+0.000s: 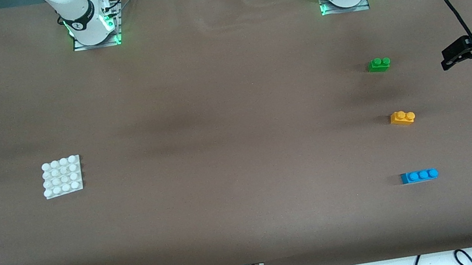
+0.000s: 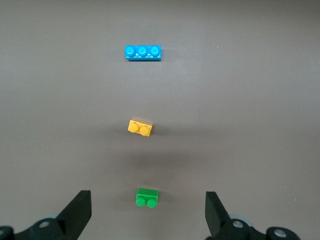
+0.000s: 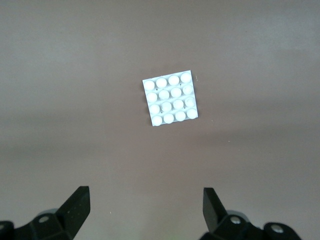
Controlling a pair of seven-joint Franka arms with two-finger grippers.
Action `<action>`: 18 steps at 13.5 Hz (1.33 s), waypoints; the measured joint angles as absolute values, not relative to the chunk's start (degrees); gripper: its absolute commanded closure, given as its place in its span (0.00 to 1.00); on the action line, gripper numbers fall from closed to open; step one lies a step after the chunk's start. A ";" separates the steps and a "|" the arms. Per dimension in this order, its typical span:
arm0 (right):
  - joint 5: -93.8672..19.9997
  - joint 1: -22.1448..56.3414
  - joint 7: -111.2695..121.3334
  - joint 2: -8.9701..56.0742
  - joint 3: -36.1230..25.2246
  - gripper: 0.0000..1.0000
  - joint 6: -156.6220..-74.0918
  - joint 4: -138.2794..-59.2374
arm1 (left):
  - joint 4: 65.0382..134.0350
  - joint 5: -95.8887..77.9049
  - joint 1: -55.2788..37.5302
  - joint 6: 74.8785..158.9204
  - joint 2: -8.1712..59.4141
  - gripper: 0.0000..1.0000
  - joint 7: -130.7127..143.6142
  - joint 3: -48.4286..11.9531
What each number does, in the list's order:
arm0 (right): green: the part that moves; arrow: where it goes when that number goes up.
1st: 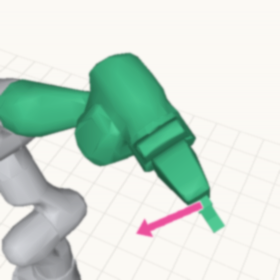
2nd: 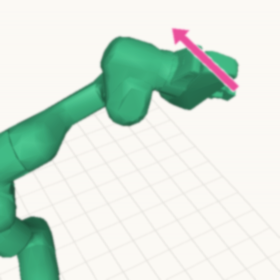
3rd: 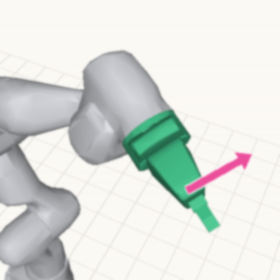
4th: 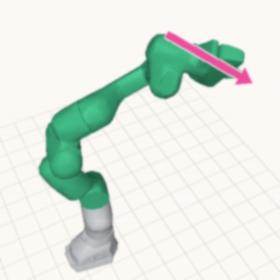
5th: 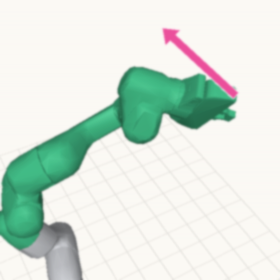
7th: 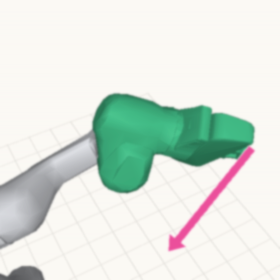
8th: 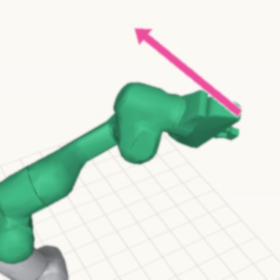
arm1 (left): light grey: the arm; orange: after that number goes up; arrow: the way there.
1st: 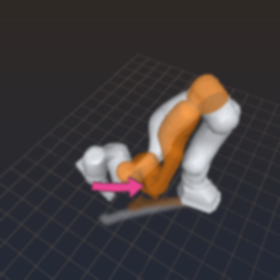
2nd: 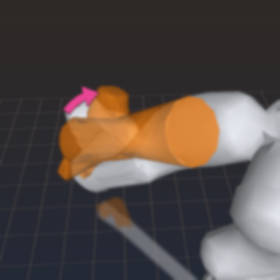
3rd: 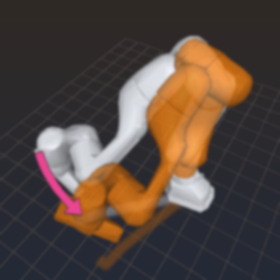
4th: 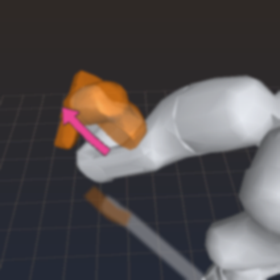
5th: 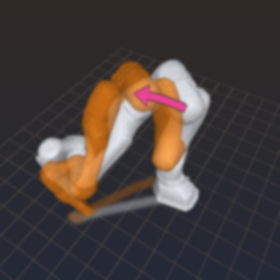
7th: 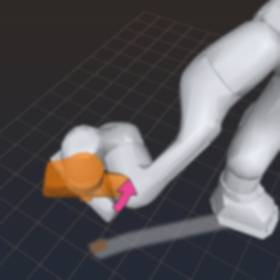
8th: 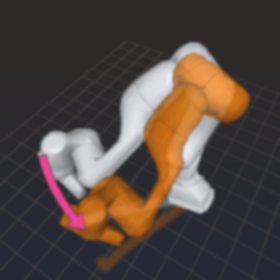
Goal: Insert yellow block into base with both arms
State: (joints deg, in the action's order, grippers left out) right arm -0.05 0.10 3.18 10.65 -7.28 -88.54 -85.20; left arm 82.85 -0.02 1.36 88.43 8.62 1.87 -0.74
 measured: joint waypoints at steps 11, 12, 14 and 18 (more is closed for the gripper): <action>2.93 -3.35 5.69 27.40 -7.59 0.00 -103.15 -90.31 | 82.80 -0.02 1.35 88.40 8.62 0.00 2.11 -0.74; 3.01 -3.38 5.74 28.40 -7.62 0.00 -105.78 -91.75 | 82.79 -0.02 1.35 88.40 8.62 0.00 2.11 -0.74; 3.12 -3.42 6.48 30.55 -7.72 0.00 -109.70 -93.46 | 82.77 -0.02 1.36 88.40 8.62 0.00 2.11 -0.73; 3.13 -3.47 9.83 34.99 -7.96 0.00 -116.03 -94.03 | 82.74 -0.02 1.36 88.40 8.62 0.00 2.10 -0.73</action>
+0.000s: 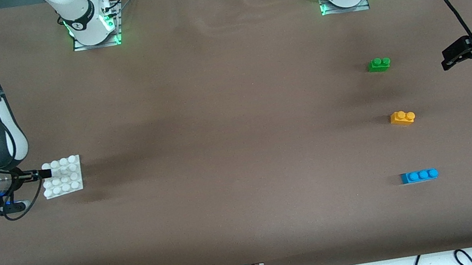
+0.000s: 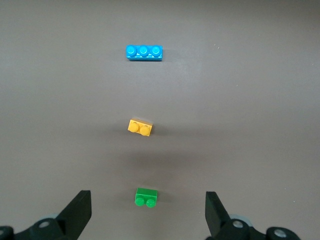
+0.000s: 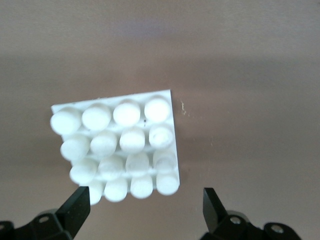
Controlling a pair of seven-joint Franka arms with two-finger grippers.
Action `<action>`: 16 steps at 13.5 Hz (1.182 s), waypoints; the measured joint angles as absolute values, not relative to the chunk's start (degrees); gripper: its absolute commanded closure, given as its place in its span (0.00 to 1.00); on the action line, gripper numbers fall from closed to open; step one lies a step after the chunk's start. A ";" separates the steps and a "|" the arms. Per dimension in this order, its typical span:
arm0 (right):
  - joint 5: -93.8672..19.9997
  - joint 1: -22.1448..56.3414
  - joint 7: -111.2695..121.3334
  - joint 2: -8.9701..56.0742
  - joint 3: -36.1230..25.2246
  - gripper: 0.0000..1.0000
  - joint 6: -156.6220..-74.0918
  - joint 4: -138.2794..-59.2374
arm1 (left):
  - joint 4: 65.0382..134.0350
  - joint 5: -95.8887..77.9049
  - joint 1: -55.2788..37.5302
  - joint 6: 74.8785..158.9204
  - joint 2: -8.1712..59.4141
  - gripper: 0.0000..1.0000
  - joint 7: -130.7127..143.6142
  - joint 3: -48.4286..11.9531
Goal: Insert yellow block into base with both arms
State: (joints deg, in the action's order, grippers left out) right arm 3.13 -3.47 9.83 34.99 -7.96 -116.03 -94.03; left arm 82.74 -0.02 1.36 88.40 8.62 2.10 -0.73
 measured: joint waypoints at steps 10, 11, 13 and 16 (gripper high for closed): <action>2.34 -3.41 10.02 37.08 -7.91 0.00 -120.86 -95.69 | 82.73 -1.93 2.95 88.40 8.62 0.00 2.30 0.00; 2.24 -3.41 10.02 37.15 -7.87 0.00 -120.86 -95.84 | 82.73 -1.93 2.95 88.40 8.62 0.00 2.38 -0.01; 2.01 -3.41 10.02 37.52 -7.76 0.00 -120.87 -96.03 | 82.73 -1.93 2.95 88.40 8.62 0.00 2.99 -0.04; 1.72 -3.37 10.02 38.29 -7.52 0.00 -121.00 -96.04 | 82.73 -1.93 2.94 88.40 8.62 0.00 3.12 -0.17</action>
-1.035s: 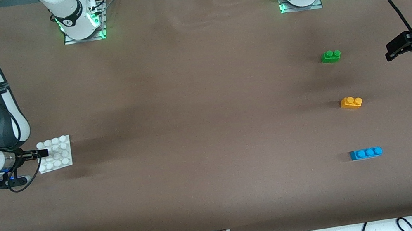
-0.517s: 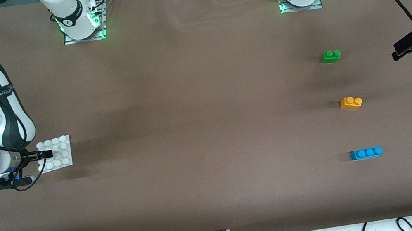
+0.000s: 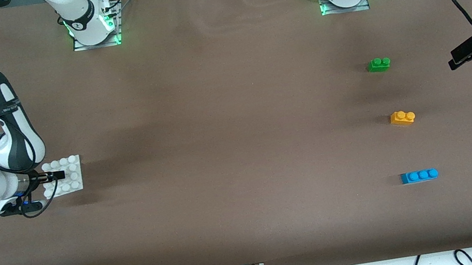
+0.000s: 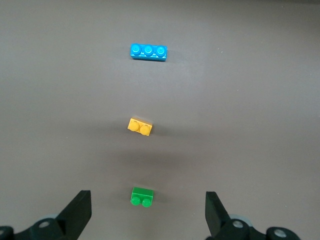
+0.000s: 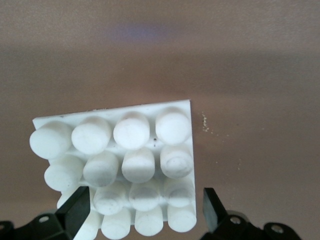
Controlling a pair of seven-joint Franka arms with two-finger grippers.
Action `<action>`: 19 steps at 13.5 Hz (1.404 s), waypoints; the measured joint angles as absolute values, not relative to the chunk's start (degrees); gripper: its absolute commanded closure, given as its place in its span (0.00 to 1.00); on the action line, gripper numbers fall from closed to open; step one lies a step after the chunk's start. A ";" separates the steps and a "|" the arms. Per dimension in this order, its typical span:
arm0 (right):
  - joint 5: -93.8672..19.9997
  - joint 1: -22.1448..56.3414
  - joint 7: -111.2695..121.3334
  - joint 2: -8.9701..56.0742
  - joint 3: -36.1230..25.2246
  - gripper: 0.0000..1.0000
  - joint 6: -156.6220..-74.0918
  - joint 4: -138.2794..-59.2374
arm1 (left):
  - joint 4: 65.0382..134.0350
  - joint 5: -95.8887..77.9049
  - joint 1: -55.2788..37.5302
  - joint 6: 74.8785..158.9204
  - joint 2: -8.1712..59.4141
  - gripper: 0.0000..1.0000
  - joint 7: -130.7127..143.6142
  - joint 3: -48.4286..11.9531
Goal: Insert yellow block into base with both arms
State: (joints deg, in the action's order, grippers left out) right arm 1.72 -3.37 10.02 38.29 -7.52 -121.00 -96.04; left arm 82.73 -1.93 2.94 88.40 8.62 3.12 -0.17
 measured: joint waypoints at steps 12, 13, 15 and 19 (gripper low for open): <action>1.58 -3.27 10.02 39.89 -6.91 0.00 -121.63 -96.05 | 82.73 -1.93 2.90 88.40 8.62 0.00 3.16 -0.30; 1.58 -3.27 10.02 39.88 -6.85 0.00 -121.63 -96.05 | 82.73 -1.93 2.90 88.40 8.62 0.00 3.17 -0.30; 1.07 -3.23 10.02 39.88 -6.28 0.00 -121.65 -96.04 | 82.73 -1.93 2.90 88.40 8.62 0.00 3.17 -0.30; -2.00 -1.62 9.37 39.92 -5.64 0.00 -122.20 -96.03 | 82.73 -1.93 2.90 88.40 8.62 0.00 3.17 -0.30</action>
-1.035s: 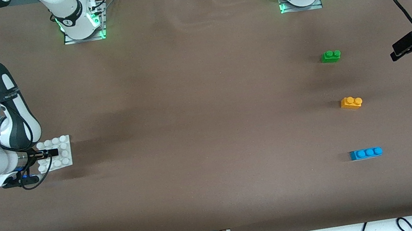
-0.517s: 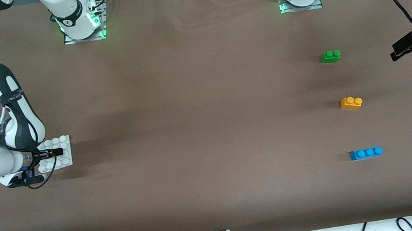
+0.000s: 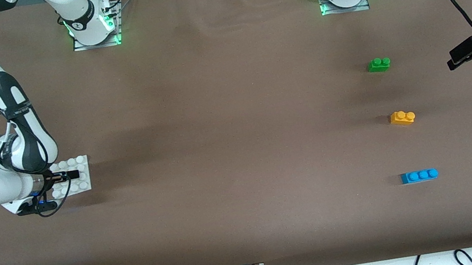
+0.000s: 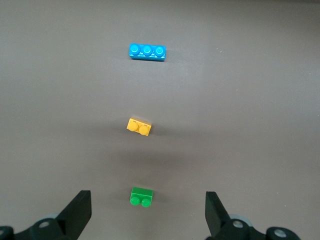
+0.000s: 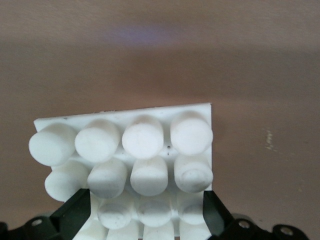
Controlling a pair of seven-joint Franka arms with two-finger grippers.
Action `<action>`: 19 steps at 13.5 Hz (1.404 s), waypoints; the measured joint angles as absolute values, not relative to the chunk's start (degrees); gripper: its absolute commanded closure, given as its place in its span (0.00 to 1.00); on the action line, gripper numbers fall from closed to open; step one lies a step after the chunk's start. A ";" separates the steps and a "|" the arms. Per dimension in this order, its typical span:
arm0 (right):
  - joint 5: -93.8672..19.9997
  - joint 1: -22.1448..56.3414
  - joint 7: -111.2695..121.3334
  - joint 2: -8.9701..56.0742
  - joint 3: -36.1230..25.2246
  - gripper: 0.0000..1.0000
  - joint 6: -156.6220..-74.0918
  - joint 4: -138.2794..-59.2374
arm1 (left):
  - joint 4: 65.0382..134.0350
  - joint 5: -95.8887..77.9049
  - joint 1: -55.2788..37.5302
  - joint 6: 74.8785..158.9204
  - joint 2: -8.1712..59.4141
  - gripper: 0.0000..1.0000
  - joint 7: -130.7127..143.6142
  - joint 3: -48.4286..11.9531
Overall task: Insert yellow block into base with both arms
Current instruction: 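Carry the white base plate with the right gripper toward the table middle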
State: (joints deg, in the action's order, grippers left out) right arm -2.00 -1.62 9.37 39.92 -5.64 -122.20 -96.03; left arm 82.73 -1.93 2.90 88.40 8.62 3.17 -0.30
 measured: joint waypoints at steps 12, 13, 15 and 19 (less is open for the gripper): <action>-7.07 13.51 1.89 40.04 -5.04 0.00 -124.37 -96.02 | 82.69 -1.93 2.90 88.40 8.62 0.00 3.17 -0.30; -7.13 14.77 1.09 40.11 -5.04 0.00 -124.93 -96.02 | 82.69 -1.93 2.90 88.40 8.62 0.00 3.17 -0.30; -7.14 17.19 -3.64 40.28 -5.02 0.00 -126.04 -96.01 | 82.68 -1.93 2.90 88.40 8.62 0.00 3.17 -0.28; -7.14 24.08 -14.77 40.87 -5.03 0.00 -128.97 -95.57 | 82.67 -1.93 2.94 88.40 8.62 0.00 3.17 -0.14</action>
State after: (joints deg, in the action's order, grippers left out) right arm -7.14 24.08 -14.77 40.87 -5.03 -128.97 -95.57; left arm 82.67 -1.93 2.94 88.40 8.62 3.17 -0.14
